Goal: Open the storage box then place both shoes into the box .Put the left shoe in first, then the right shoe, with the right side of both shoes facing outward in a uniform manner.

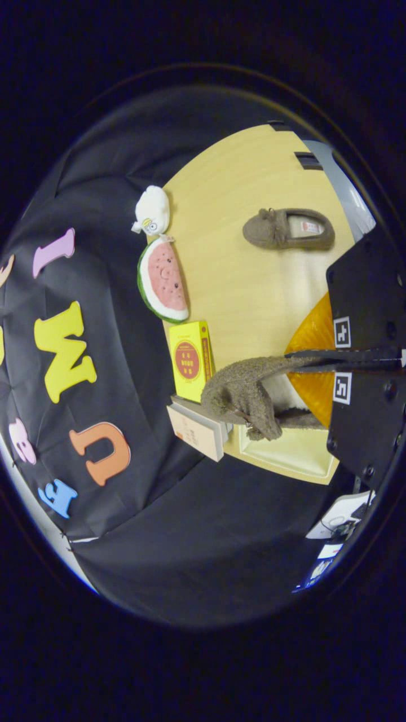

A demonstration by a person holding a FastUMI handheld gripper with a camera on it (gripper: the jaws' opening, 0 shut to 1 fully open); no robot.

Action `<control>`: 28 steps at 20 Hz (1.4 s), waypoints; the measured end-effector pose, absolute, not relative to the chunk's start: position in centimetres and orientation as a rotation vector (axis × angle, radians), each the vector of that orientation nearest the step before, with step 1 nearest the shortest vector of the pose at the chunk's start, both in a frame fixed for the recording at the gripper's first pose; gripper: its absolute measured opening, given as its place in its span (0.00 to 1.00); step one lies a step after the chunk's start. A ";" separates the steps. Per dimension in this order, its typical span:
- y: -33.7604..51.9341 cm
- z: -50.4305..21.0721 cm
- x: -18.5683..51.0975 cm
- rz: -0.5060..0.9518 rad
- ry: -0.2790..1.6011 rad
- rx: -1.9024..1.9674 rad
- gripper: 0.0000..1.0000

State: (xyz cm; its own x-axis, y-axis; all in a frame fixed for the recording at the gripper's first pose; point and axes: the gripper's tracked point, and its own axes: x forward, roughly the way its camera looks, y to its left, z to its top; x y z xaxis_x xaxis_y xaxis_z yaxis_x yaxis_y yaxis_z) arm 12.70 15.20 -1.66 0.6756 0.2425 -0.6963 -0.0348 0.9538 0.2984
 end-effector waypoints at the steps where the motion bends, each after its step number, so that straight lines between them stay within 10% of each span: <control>1: 17.0 -1.7 12.9 0.165 0.805 0.268 0.01; 28: 34.2 -22.7 12.8 0.033 1.127 0.183 0.01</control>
